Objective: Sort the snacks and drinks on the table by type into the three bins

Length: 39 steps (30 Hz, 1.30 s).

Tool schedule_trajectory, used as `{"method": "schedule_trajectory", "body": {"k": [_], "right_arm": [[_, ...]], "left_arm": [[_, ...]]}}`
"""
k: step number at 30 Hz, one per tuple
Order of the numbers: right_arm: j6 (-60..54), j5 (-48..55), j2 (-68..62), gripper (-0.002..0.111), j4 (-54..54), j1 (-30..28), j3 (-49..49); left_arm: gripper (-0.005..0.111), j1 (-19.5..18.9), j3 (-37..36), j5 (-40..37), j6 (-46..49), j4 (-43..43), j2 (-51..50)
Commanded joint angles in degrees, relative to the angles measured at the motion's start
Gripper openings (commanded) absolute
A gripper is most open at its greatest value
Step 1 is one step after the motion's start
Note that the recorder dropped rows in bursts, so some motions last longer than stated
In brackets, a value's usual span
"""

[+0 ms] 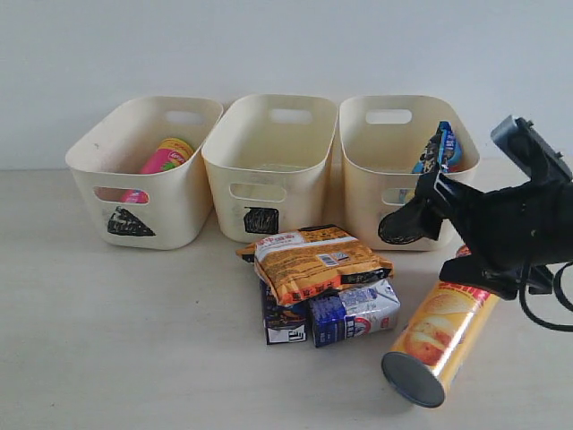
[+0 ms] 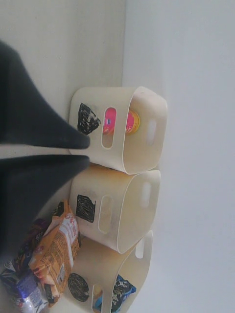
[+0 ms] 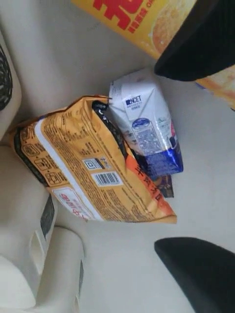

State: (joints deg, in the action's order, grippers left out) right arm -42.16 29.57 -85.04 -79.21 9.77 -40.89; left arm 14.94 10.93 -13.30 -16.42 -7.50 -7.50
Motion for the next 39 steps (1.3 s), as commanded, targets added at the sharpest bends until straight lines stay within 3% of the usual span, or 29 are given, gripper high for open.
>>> {"method": "schedule_trajectory", "body": {"k": [1, 18, 39], "right_arm": [[-0.56, -3.10, -3.53, 0.078, -1.45, 1.13, -1.34], [-0.35, -1.31, -15.92, 0.078, -1.45, 2.98, -11.85], [-0.49, -5.29, -24.08, 0.078, -1.40, 5.92, -15.79]], "left_arm": [[0.004, -0.03, -0.11, 0.20, 0.21, 0.68, -0.27], [0.004, -0.03, -0.11, 0.20, 0.21, 0.68, -0.27], [0.004, -0.03, -0.11, 0.20, 0.21, 0.68, -0.27]]}}
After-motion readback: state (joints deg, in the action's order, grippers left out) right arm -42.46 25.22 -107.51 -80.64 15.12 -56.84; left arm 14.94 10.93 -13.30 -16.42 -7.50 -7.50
